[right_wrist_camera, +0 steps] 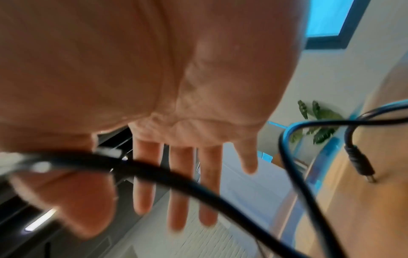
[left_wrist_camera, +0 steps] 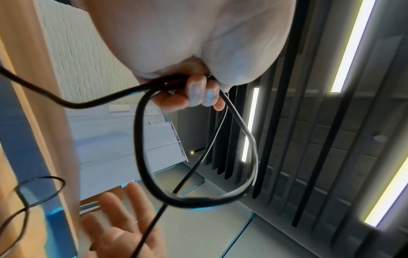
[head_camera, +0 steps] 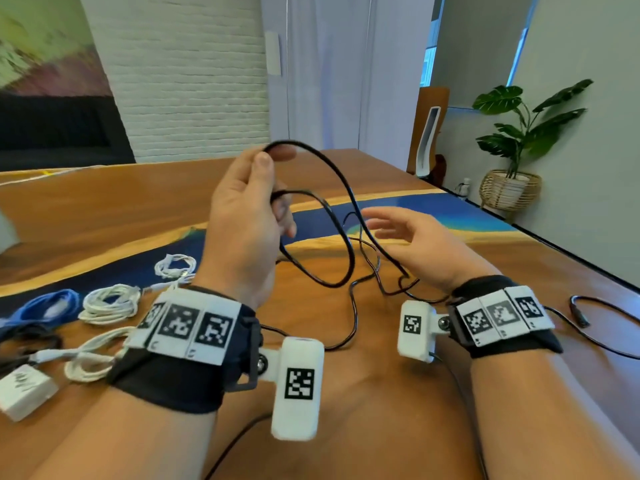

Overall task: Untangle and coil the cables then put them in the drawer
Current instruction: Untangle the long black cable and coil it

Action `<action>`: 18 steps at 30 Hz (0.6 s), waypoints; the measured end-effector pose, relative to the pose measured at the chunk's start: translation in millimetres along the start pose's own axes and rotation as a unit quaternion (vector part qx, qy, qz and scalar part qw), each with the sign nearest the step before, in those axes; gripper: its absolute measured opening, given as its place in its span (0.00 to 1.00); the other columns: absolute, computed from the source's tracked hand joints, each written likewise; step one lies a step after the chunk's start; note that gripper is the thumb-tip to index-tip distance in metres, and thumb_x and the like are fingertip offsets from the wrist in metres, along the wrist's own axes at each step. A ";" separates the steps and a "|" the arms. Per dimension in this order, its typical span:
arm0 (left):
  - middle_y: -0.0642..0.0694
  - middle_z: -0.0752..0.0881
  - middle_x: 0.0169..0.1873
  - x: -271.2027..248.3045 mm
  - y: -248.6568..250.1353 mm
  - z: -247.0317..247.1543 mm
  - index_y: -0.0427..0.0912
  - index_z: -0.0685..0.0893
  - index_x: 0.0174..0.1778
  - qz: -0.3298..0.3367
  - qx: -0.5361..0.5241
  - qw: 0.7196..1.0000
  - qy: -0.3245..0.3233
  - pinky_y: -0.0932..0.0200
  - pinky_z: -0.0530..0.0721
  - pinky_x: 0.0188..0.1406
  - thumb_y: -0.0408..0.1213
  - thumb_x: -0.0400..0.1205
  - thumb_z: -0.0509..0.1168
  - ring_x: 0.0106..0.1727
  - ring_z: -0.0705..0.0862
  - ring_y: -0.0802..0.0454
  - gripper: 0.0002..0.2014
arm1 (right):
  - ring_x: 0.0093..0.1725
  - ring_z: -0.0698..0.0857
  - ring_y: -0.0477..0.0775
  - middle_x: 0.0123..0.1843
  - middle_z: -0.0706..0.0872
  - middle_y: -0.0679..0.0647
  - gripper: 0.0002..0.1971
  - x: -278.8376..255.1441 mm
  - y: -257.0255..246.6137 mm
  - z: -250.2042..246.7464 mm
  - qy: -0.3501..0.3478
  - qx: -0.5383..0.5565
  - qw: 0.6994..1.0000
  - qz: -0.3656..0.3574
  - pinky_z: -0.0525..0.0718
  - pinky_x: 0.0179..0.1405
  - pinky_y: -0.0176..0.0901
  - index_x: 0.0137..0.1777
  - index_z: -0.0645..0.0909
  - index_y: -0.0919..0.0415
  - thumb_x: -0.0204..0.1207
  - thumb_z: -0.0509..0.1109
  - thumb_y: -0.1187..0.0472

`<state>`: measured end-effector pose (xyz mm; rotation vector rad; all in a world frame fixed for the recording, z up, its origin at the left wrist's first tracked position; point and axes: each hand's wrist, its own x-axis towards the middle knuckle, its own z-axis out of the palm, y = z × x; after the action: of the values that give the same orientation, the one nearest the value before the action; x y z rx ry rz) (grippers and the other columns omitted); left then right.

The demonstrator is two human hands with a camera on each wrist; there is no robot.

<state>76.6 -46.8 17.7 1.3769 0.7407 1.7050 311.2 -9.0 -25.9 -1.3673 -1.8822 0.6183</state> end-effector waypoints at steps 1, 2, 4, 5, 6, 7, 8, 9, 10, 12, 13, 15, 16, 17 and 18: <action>0.51 0.68 0.26 2.1 4.2 1.2 0.48 0.86 0.56 0.009 -0.002 1.000 0.004 0.56 0.73 0.29 0.40 0.95 0.51 0.25 0.66 0.54 0.16 | 0.66 0.87 0.43 0.58 0.93 0.46 0.15 -0.9 -3.4 2.8 -0.038 0.038 0.999 0.004 0.78 0.74 0.48 0.71 0.84 0.42 0.86 0.69 0.55; 0.51 0.69 0.25 4.9 8.6 1.6 0.48 0.85 0.56 0.016 -0.003 1.000 0.010 0.56 0.73 0.29 0.41 0.95 0.51 0.25 0.66 0.55 0.16 | 0.61 0.91 0.49 0.48 0.95 0.52 0.14 -2.8 -7.7 5.1 -0.072 0.098 0.993 0.010 0.79 0.72 0.50 0.66 0.87 0.47 0.87 0.66 0.48; 0.53 0.72 0.24 12.0 14.5 0.3 0.48 0.85 0.57 0.016 -0.005 1.000 0.024 0.56 0.73 0.28 0.41 0.95 0.51 0.24 0.67 0.55 0.15 | 0.42 0.93 0.61 0.28 0.84 0.61 0.29 -5.6 -10.8 5.4 -0.093 0.187 0.978 0.016 0.84 0.57 0.48 0.52 0.91 0.59 0.82 0.58 0.37; 0.53 0.75 0.25 14.9 14.7 -2.4 0.48 0.85 0.57 0.005 -0.004 1.000 0.028 0.57 0.74 0.28 0.41 0.95 0.51 0.24 0.69 0.54 0.16 | 0.30 0.87 0.61 0.22 0.75 0.59 0.31 -6.3 -11.9 4.0 -0.078 0.200 0.977 0.012 0.85 0.47 0.47 0.45 0.90 0.63 0.82 0.57 0.36; 0.52 0.80 0.26 16.0 14.7 -4.5 0.48 0.86 0.59 -0.017 0.002 1.000 0.025 0.58 0.76 0.28 0.40 0.95 0.52 0.25 0.73 0.54 0.16 | 0.22 0.79 0.58 0.20 0.69 0.55 0.31 -5.6 -12.2 2.6 -0.040 0.202 0.978 0.008 0.83 0.37 0.48 0.40 0.88 0.65 0.84 0.59 0.38; 0.52 0.86 0.31 15.4 13.6 -6.5 0.49 0.87 0.61 -0.052 0.015 0.998 0.010 0.58 0.79 0.30 0.38 0.95 0.52 0.29 0.78 0.53 0.16 | 0.20 0.72 0.56 0.19 0.67 0.52 0.29 -3.2 -8.9 0.6 0.017 0.188 0.982 0.004 0.79 0.32 0.48 0.36 0.85 0.65 0.86 0.61 0.40; 0.51 0.91 0.39 13.1 11.4 -7.7 0.50 0.87 0.64 -0.094 0.039 0.995 -0.019 0.56 0.82 0.34 0.36 0.94 0.53 0.36 0.84 0.52 0.16 | 0.21 0.68 0.56 0.19 0.67 0.50 0.28 -0.4 -5.3 -2.0 0.080 0.169 0.982 0.003 0.76 0.31 0.47 0.34 0.82 0.64 0.87 0.63 0.42; 0.50 0.93 0.50 10.1 7.4 -8.5 0.50 0.86 0.67 -0.135 0.076 0.987 -0.050 0.54 0.85 0.42 0.33 0.93 0.56 0.45 0.87 0.52 0.16 | 0.22 0.67 0.58 0.20 0.68 0.52 0.27 2.0 -1.9 -5.1 0.140 0.147 0.979 -0.004 0.75 0.32 0.45 0.33 0.80 0.62 0.87 0.64 0.43; 0.50 0.90 0.62 7.4 0.9 -10.2 0.50 0.85 0.71 -0.166 0.123 0.976 -0.074 0.52 0.86 0.52 0.30 0.91 0.58 0.56 0.88 0.52 0.18 | 0.24 0.68 0.62 0.22 0.70 0.57 0.26 3.2 -0.3 -7.7 0.187 0.129 0.974 -0.015 0.76 0.34 0.43 0.31 0.79 0.60 0.87 0.66 0.43; 0.52 0.73 0.83 1.9 -8.1 -12.1 0.50 0.71 0.85 -0.185 0.204 0.957 -0.090 0.44 0.77 0.76 0.28 0.90 0.59 0.79 0.75 0.52 0.27 | 0.32 0.78 0.63 0.28 0.76 0.67 0.24 3.1 1.1 -10.4 0.233 0.094 0.967 -0.043 0.81 0.40 0.36 0.31 0.78 0.60 0.86 0.69 0.47; 0.54 0.60 0.89 0.1 -8.5 -11.7 0.53 0.58 0.90 -0.170 0.240 0.952 -0.085 0.43 0.66 0.84 0.28 0.90 0.57 0.87 0.63 0.52 0.33 | 0.31 0.81 0.55 0.28 0.78 0.65 0.23 2.3 -0.6 -9.8 0.233 0.073 0.968 -0.054 0.80 0.42 0.32 0.31 0.78 0.62 0.86 0.70 0.48; 0.59 0.43 0.90 -0.6 -1.2 -8.9 0.55 0.42 0.91 -0.097 0.335 0.934 -0.080 0.53 0.50 0.86 0.28 0.89 0.53 0.90 0.43 0.58 0.38 | 0.25 0.75 0.43 0.25 0.75 0.52 0.23 2.3 -3.1 -5.3 0.214 0.017 0.975 -0.060 0.77 0.36 0.36 0.31 0.78 0.64 0.83 0.74 0.49; 0.59 0.41 0.90 1.6 1.0 -6.4 0.54 0.42 0.91 -0.054 0.395 0.913 -0.089 0.53 0.45 0.87 0.28 0.89 0.52 0.89 0.39 0.59 0.38 | 0.25 0.73 0.42 0.24 0.74 0.48 0.23 3.0 -4.2 -2.6 0.199 -0.013 0.978 -0.056 0.76 0.33 0.38 0.30 0.78 0.62 0.81 0.75 0.48; 0.58 0.42 0.90 4.5 2.0 -3.2 0.52 0.45 0.91 -0.026 0.447 0.887 -0.115 0.49 0.43 0.89 0.29 0.89 0.52 0.89 0.37 0.58 0.36 | 0.25 0.72 0.42 0.24 0.74 0.46 0.23 3.6 -5.3 0.0 0.185 -0.035 0.981 -0.050 0.76 0.32 0.37 0.30 0.79 0.61 0.80 0.76 0.47; 0.56 0.46 0.91 6.7 2.6 2.8 0.52 0.51 0.91 -0.018 0.489 0.859 -0.154 0.42 0.42 0.89 0.31 0.89 0.54 0.90 0.38 0.55 0.34 | 0.25 0.72 0.42 0.24 0.74 0.45 0.23 3.2 -8.2 2.6 0.171 -0.040 0.983 -0.050 0.75 0.31 0.36 0.30 0.80 0.61 0.80 0.76 0.46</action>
<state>78.1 -42.5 23.8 2.2086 1.5318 0.9979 303.7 -8.6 -20.7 -1.3244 -1.6963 0.2405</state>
